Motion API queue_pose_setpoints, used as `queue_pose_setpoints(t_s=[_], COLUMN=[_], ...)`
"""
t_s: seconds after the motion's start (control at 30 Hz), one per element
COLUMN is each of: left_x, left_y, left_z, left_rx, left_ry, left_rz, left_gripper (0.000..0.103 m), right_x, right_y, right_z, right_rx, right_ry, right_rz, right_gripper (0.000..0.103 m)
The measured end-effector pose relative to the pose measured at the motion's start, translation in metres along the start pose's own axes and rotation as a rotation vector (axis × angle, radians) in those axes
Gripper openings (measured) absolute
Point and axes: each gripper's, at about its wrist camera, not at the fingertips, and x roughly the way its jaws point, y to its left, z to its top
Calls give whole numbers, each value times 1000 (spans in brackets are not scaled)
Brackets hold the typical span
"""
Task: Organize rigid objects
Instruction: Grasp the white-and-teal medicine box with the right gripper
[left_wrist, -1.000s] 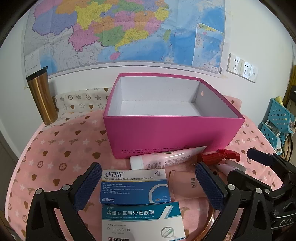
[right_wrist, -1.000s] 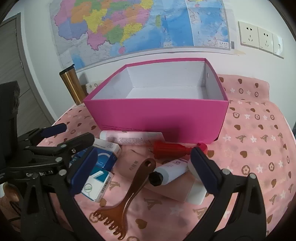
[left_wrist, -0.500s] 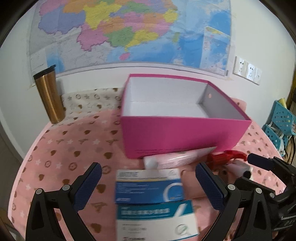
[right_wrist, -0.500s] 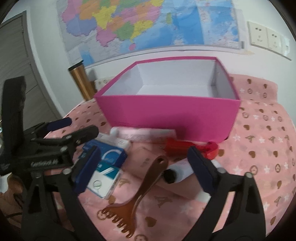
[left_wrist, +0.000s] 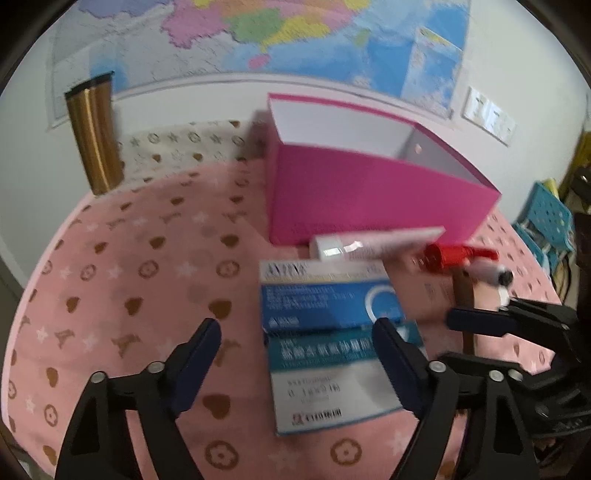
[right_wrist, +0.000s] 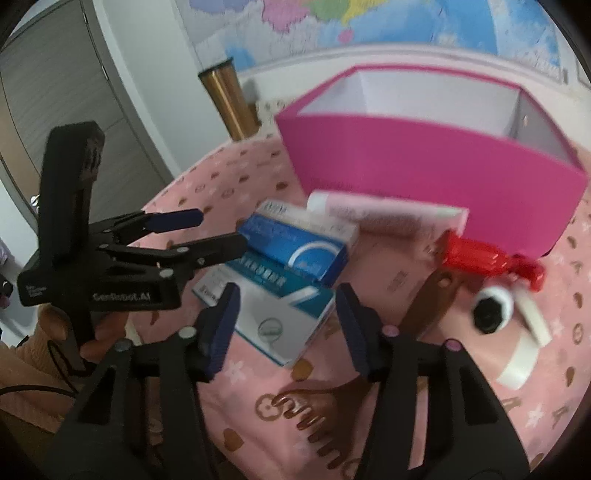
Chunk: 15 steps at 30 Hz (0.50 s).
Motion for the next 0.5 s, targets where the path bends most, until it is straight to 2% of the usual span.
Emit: queue_pose_setpoints(t_s=[0.3, 0.4, 0.5], left_x=[10, 12, 12], left_y=[-2, -2, 0], left_z=[-17, -21, -23], left_rx=[27, 25, 19], left_ry=[86, 101, 103], left_rz=[-77, -83, -91], left_gripper=[62, 61, 61], right_x=[22, 29, 34], right_y=[-3, -7, -7], right_z=[-9, -12, -12], right_rx=[54, 90, 91], right_ry=[107, 144, 144], right_rz=[1, 8, 12], right_gripper=[49, 49, 49])
